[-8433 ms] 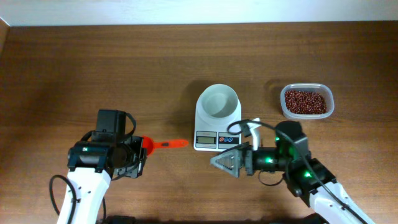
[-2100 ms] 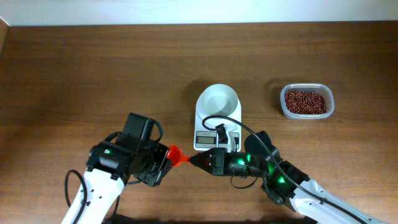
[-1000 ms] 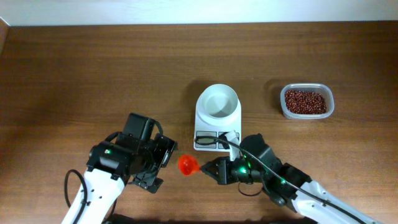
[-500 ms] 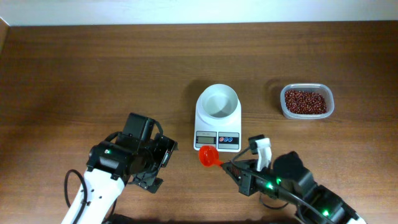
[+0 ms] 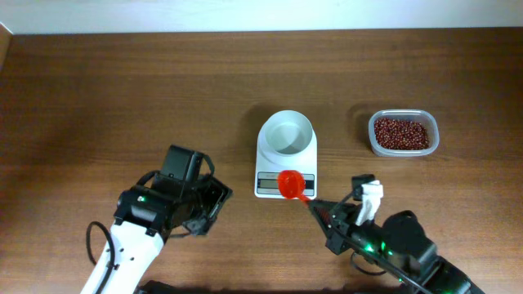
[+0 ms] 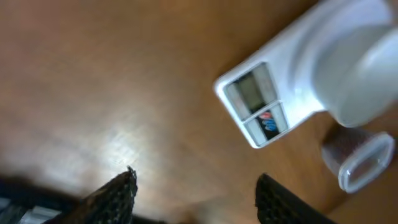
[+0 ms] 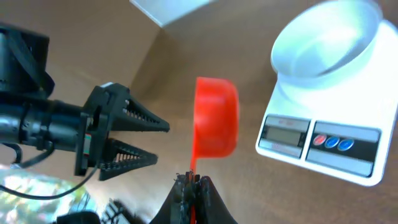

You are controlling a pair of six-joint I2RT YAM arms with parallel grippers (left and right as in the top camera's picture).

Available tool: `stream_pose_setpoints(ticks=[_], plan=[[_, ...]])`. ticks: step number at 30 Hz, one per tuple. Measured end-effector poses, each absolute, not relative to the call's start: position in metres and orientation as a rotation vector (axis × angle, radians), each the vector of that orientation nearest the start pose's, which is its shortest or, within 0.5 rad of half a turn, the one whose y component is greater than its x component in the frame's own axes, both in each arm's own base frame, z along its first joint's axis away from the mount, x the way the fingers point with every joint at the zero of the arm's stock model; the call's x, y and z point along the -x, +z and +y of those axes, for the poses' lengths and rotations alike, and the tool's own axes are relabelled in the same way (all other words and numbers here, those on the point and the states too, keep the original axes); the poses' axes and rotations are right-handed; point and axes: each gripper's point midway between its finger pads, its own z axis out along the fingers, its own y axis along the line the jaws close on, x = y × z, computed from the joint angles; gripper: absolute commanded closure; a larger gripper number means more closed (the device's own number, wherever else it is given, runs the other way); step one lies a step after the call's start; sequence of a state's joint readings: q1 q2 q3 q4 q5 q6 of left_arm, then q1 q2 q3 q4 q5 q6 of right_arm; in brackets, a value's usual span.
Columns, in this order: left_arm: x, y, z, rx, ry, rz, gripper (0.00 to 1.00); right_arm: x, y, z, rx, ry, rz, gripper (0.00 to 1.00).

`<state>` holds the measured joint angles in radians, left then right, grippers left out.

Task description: Scoop and weigh 50g on scale

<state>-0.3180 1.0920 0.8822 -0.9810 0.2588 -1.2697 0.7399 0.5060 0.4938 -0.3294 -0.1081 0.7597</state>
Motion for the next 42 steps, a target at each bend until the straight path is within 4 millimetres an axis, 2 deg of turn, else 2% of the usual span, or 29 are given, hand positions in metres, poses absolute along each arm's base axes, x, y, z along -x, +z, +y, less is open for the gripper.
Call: stream_pose_setpoints(ticks=[1, 2, 6, 12, 16, 20, 23, 29, 33, 39, 42], plan=[[-0.218, 0.134, -0.118, 1.240, -0.692, 2.684, 0.56, -0.185, 0.219, 0.190, 0.047, 1.070, 2.058, 0.96], [-0.225, 0.137, -0.119, 1.149, -0.707, 2.679, 0.57, -0.187, 0.223, 0.186, 0.027, 1.054, 2.034, 0.96], [-0.238, 0.143, -0.123, 0.982, -0.733, 2.659, 0.60, -0.192, 0.224, 0.180, -0.007, 1.018, 2.019, 0.96], [-0.249, 0.155, -0.143, 0.699, -0.770, 2.637, 0.57, -0.198, 0.224, 0.173, -0.045, 0.973, 2.005, 0.96], [-0.244, 0.156, -0.158, 0.569, -0.748, 2.643, 0.57, -0.200, 0.224, 0.171, -0.054, 0.963, 1.999, 0.96], [-0.241, 0.160, -0.177, 0.412, -0.728, 2.622, 0.46, -0.201, 0.226, 0.170, -0.063, 0.956, 1.990, 0.96], [-0.239, 0.167, -0.193, 0.287, -0.725, 2.585, 0.44, -0.203, 0.226, 0.168, -0.073, 0.946, 1.984, 0.96], [-0.238, 0.173, -0.208, 0.105, -0.675, 2.527, 0.41, -0.206, 0.228, 0.164, -0.100, 0.924, 1.971, 0.96], [-0.241, 0.165, -0.209, 0.042, -0.627, 2.540, 0.41, -0.209, 0.228, 0.161, -0.118, 0.903, 1.963, 0.96], [-0.258, 0.151, -0.222, -0.053, -0.531, 2.603, 0.39, -0.213, 0.231, 0.155, -0.147, 0.869, 1.947, 0.96], [-0.262, 0.136, -0.224, -0.066, -0.482, 2.642, 0.39, -0.214, 0.229, 0.152, -0.156, 0.849, 1.952, 0.96]])
